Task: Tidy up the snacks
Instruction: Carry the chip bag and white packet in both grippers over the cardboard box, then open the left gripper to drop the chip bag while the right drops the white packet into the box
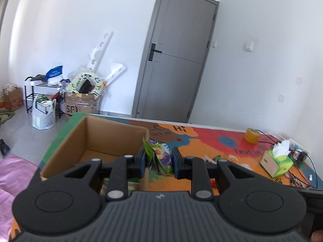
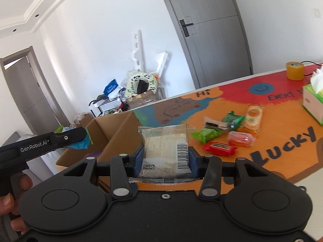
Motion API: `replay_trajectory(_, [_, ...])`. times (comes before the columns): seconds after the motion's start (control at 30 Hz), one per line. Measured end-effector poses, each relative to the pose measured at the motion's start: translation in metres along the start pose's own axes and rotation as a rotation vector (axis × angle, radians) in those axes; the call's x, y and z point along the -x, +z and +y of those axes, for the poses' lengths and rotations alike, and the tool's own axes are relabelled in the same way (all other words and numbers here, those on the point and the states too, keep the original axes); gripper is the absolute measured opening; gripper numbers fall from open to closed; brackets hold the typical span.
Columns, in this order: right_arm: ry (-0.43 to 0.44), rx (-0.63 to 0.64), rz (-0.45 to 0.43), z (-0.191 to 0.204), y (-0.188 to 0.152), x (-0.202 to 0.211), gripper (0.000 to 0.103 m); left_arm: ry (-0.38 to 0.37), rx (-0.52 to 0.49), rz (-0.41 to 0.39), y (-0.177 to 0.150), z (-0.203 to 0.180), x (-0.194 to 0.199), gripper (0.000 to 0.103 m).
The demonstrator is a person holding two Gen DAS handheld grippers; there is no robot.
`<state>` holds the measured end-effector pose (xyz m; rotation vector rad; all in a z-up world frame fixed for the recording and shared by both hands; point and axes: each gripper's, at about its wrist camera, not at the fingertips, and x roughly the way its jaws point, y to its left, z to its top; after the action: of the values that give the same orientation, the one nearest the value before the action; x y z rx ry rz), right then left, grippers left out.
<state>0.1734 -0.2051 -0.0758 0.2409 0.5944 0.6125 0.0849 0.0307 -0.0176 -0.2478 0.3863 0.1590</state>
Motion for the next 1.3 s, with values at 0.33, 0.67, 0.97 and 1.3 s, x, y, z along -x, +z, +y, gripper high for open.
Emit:
replay_trajectory(0.33, [0.036,0.043,0.018,0.035,0.006,-0.024,0.045,0.058,0.061,0.001,0.006,0.045,-0.012,0.025])
replay_trajectory(0.67, [0.055,0.079,0.035,0.066,0.016,-0.056,0.045,0.062,0.092,0.022,0.013,0.072,-0.041,0.025])
replay_trajectory(0.97, [0.079,0.099,0.056,0.09,0.021,-0.081,0.045,0.099,0.138,0.061,0.017,0.094,-0.055,0.05])
replay_trajectory(1.3, [0.119,0.104,0.066,0.11,0.027,-0.1,0.046,0.126,0.183,0.035,0.021,0.117,-0.034,0.071])
